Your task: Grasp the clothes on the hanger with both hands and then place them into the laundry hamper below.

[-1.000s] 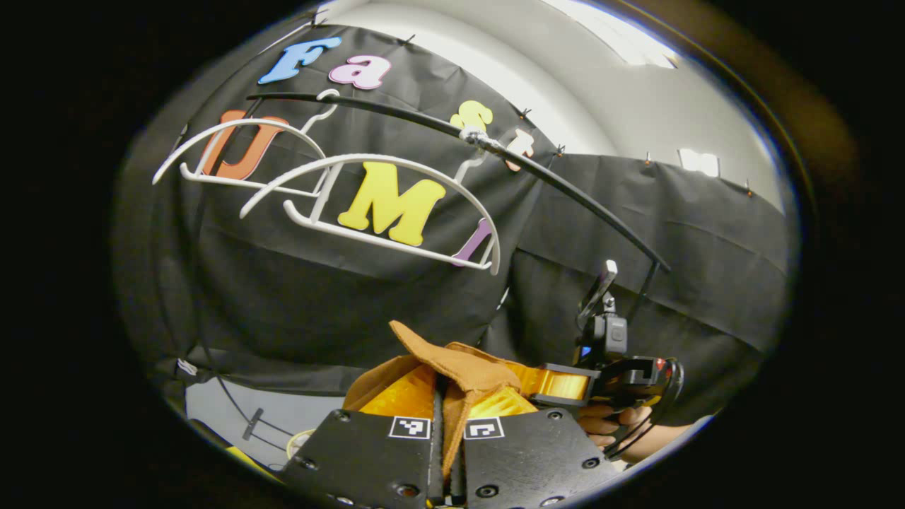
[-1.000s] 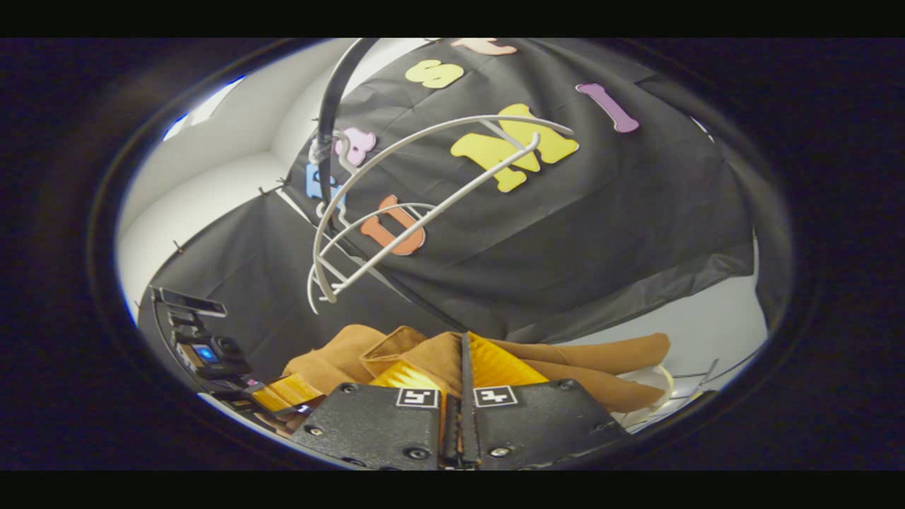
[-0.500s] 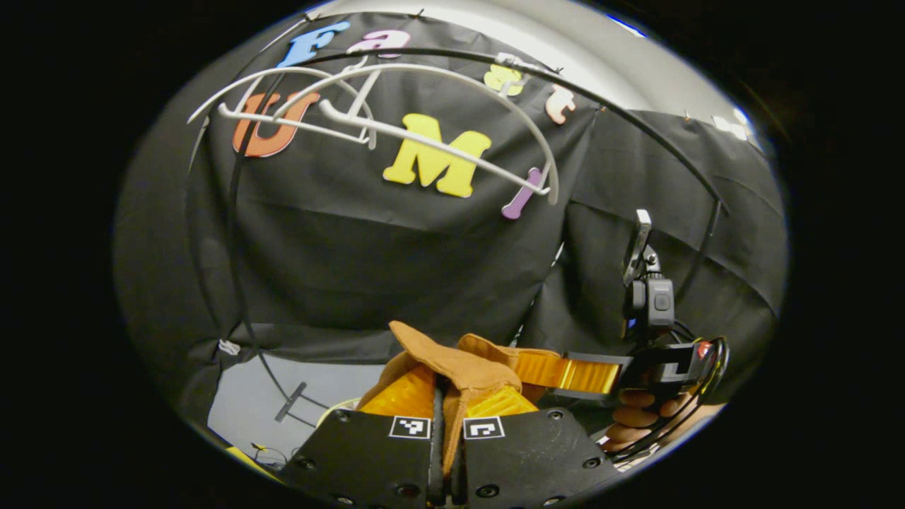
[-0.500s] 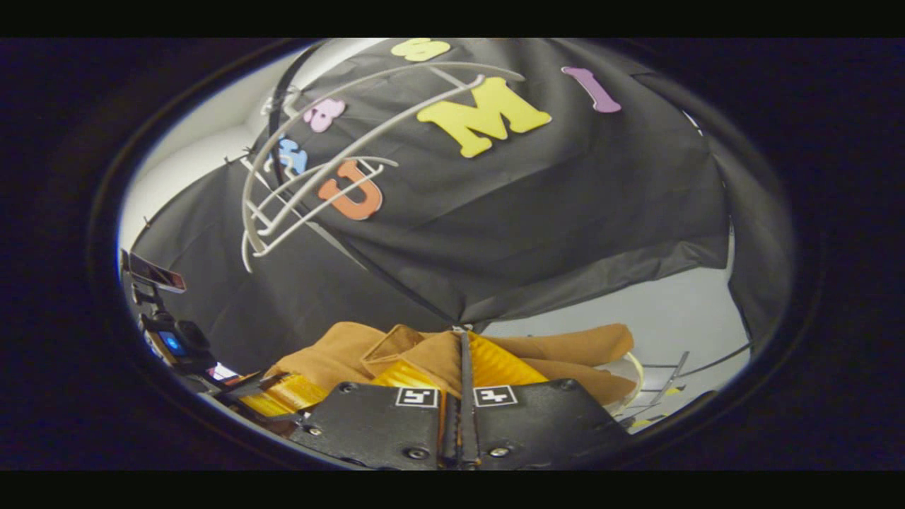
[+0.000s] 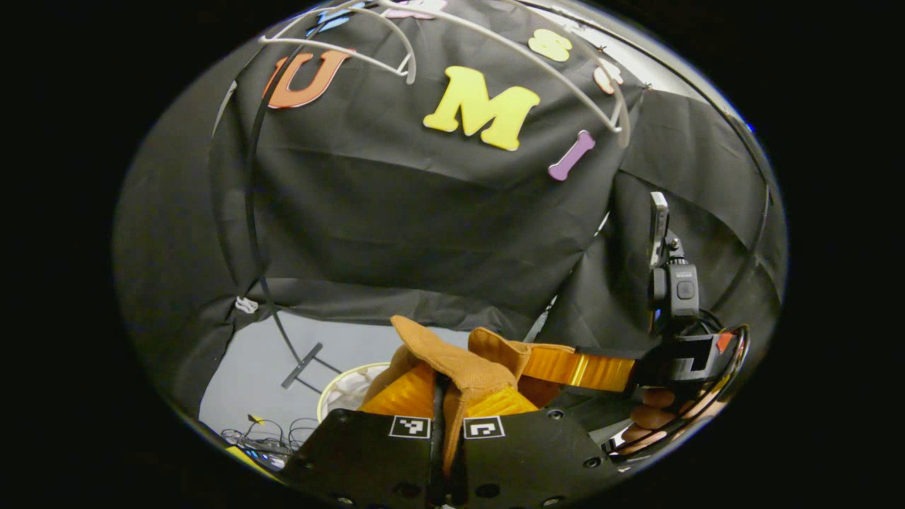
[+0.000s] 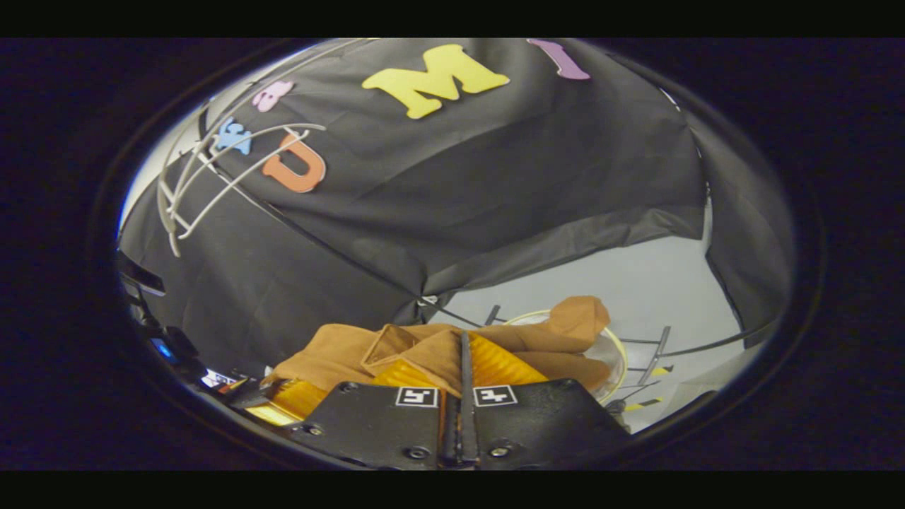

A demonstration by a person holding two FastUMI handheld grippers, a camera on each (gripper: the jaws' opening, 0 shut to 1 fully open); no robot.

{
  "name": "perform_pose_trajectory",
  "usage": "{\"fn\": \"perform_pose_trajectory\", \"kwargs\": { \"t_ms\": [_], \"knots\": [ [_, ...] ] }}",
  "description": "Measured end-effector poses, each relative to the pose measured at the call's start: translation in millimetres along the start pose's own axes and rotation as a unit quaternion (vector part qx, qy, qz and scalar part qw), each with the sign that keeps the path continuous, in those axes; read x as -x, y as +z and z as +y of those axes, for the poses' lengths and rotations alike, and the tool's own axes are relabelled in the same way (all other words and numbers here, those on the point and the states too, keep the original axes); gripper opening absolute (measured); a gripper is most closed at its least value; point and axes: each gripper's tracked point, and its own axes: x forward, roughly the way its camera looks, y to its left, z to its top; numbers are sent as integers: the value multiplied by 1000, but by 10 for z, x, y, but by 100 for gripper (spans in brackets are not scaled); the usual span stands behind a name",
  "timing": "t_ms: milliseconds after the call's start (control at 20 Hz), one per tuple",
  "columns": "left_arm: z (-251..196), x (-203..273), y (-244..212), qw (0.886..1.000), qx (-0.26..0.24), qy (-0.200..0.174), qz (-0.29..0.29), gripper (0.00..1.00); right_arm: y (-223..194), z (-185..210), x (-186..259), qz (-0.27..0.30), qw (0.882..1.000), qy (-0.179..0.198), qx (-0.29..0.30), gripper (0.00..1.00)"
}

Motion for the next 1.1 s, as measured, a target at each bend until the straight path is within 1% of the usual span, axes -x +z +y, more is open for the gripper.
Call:
{"fn": "perform_pose_trajectory", "kwargs": {
  "t_ms": [50, 100, 150, 200, 250, 300, 350, 400, 450, 500, 550, 650, 700, 800, 850, 900, 950, 1000, 1050, 1100],
  "knots": [
    [78, -72, -48, 1000, 9, 19, 12, 3, -9, -68, -86, 7, 1000, -14, 1, 5],
    [160, -148, -154, 999, 17, 34, 30, 3, -32, -148, -156, 18, 999, -32, 4, 2],
    [251, -209, -252, 997, 24, 51, 52, 3, -78, -247, -206, 28, 998, -53, 4, 11],
    [302, -276, -372, 994, 33, 62, 80, 4, -129, -386, -244, 45, 995, -84, 1, 0],
    [321, -313, -506, 991, 42, 61, 110, 5, -202, -462, -273, 61, 993, -98, -13, 5],
    [343, -338, -627, 988, 48, 66, 132, 5, -244, -477, -296, 68, 992, -98, -31, 11],
    [393, -324, -732, 985, 50, 72, 152, 5, -251, -497, -280, 69, 991, -104, -45, 14],
    [447, -300, -846, 981, 53, 76, 171, 5, -225, -515, -247, 64, 991, -105, -56, 14],
    [450, -283, -899, 978, 58, 74, 184, 5, -191, -540, -222, 60, 990, -107, -65, 19],
    [454, -310, -956, 974, 60, 84, 204, 6, -191, -550, -180, 58, 990, -108, -71, 20],
    [513, -270, -1021, 967, 60, 96, 228, 8, -188, -550, -171, 55, 990, -108, -75, 24],
    [479, -258, -1040, 966, 66, 81, 236, 8, -172, -589, -127, 48, 989, -116, -71, 28],
    [425, -248, -1060, 965, 67, 72, 244, 12, -163, -605, -89, 45, 989, -122, -67, 29],
    [418, -225, -1062, 965, 50, 59, 249, 48, -214, -651, 45, 36, 988, -134, -61, 36],
    [426, -220, -1058, 966, 40, 56, 248, 43, -285, -685, 117, 31, 988, -142, -57, 45],
    [420, -211, -1096, 966, 34, 52, 250, 60, -309, -723, 182, 26, 987, -152, -52, 47],
    [382, -179, -1093, 966, 30, 40, 253, 60, -318, -722, 234, 19, 986, -158, -48, 58],
    [335, -183, -1102, 968, 24, 31, 249, 75, -292, -716, 296, 10, 985, -164, -44, 63],
    [296, -159, -1056, 970, 16, 26, 243, 81, -281, -718, 344, 2, 985, -167, -39, 69],
    [257, -101, -1027, 971, 9, 23, 238, 86, -262, -734, 411, -8, 984, -173, -34, 73]
  ]
}}
